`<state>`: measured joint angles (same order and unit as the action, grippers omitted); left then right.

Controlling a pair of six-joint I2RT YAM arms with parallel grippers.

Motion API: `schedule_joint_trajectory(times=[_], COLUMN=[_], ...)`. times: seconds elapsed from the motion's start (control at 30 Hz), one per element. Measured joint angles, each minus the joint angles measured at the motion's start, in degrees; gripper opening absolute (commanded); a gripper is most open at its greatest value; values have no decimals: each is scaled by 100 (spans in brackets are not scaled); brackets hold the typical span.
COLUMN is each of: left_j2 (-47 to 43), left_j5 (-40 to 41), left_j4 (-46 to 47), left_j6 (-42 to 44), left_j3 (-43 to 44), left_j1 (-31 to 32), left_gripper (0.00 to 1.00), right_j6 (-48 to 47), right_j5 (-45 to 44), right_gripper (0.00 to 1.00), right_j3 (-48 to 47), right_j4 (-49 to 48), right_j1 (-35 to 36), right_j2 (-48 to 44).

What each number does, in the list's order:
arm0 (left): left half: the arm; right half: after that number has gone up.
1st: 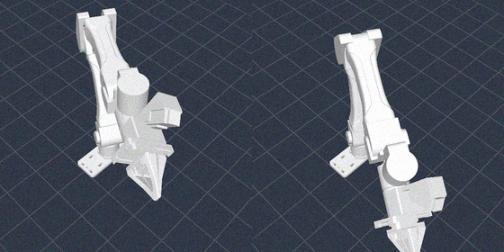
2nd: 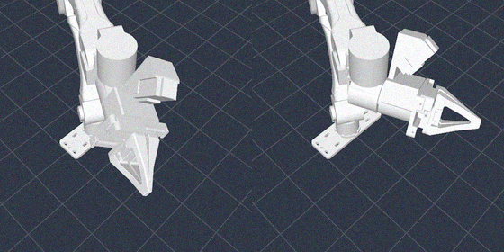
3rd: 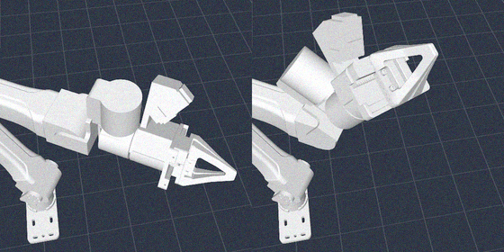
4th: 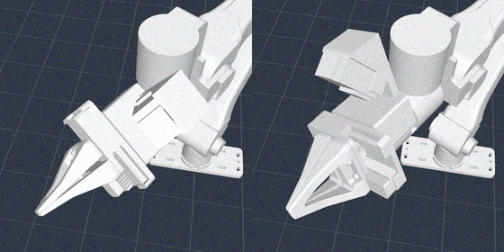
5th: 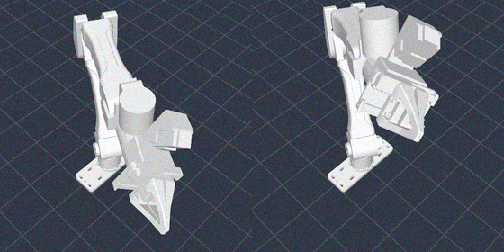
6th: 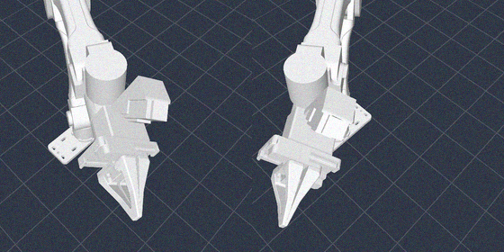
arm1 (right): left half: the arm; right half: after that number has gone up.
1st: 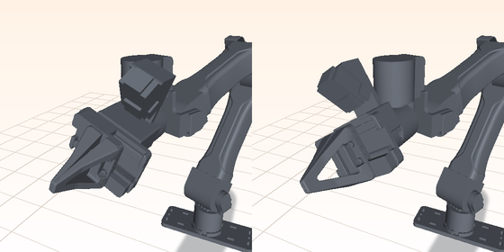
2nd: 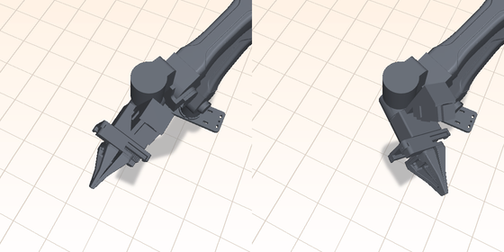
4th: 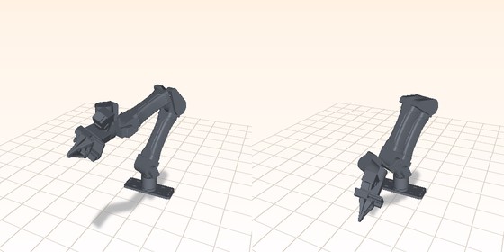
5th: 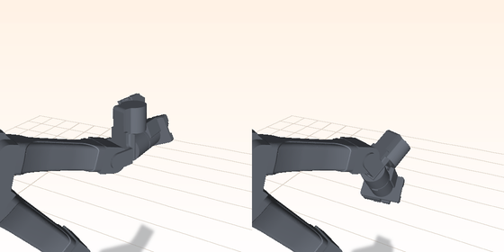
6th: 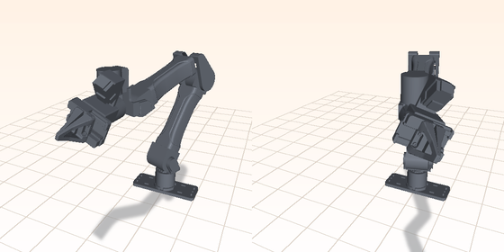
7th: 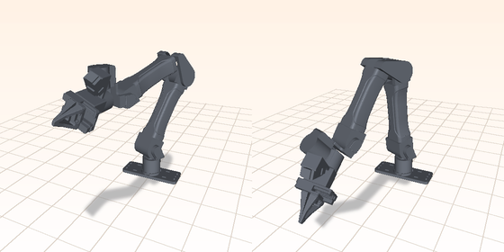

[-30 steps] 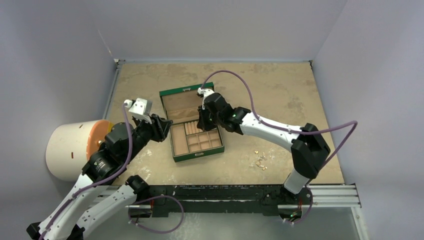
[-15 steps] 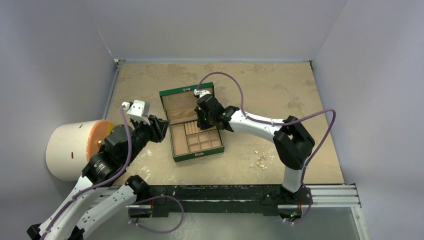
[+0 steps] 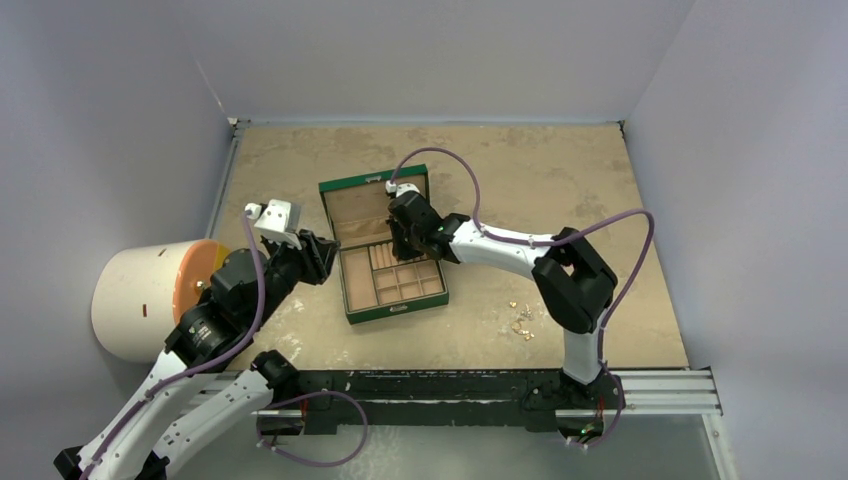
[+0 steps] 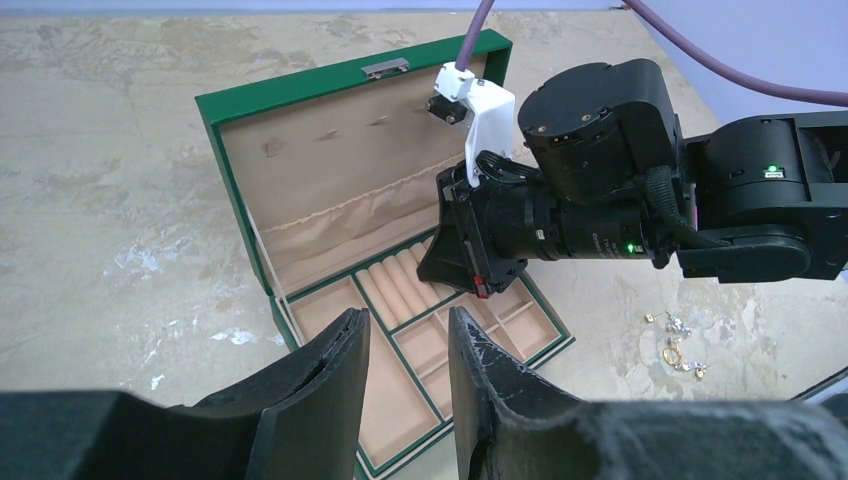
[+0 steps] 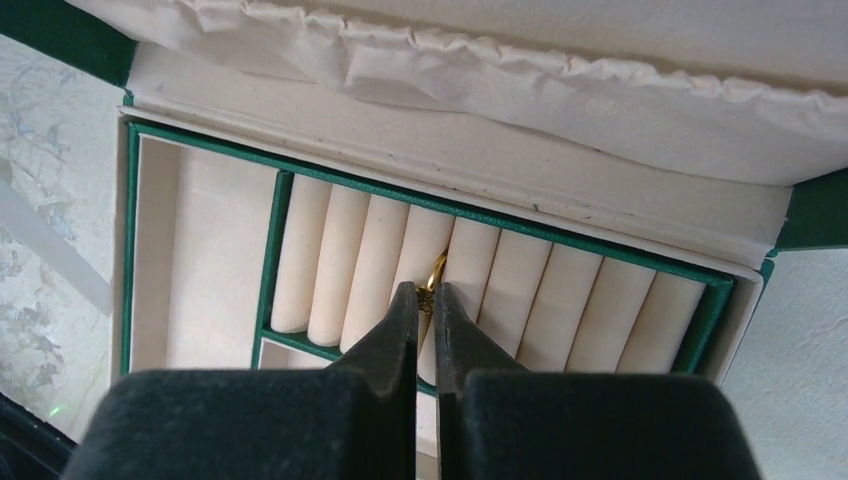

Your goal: Organize the mixed jewelry

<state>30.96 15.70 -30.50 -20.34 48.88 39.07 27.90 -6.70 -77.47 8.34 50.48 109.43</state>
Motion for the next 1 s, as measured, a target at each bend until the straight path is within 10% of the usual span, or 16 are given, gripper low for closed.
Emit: schedule_joint_trajectory(times=[1.0], left_j2=[4], left_j5=[4], left_j4=[0], left_j6=[0], left_j3=[-4], left_j1=[0], left_gripper=[34], right_j6=[247], right_j5=[-330], right_gripper=[40], right_j3=[284], right_j4=[127], right_j1=[7], right_j2=[-662])
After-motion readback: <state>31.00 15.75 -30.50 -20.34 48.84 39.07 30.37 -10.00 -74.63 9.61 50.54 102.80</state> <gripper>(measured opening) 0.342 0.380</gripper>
